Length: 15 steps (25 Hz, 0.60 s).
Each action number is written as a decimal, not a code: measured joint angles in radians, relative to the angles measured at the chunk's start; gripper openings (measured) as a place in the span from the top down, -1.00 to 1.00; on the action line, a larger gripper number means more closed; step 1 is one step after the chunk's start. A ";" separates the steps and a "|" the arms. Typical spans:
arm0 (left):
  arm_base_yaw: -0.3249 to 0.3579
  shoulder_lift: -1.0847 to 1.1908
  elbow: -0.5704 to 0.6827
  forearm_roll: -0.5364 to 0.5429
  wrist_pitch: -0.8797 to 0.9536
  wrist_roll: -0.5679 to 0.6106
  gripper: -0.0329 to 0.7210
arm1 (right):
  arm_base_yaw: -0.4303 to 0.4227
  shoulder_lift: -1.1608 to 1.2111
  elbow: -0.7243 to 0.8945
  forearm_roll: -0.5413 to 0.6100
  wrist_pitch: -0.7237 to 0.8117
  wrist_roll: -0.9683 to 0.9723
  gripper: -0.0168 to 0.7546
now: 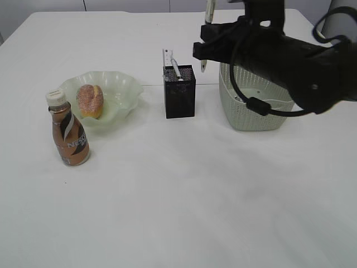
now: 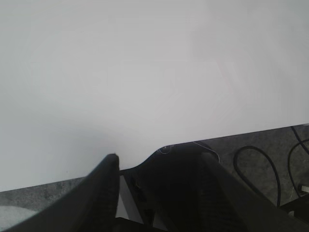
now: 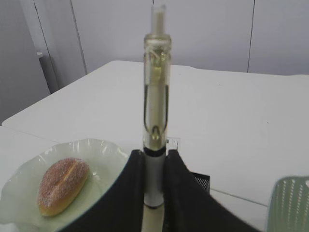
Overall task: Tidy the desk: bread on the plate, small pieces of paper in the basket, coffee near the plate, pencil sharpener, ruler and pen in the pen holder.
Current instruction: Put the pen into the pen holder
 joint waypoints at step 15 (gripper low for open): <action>0.000 0.000 0.000 0.002 0.000 0.000 -0.10 | -0.031 0.400 -0.462 -0.006 0.009 -0.070 0.78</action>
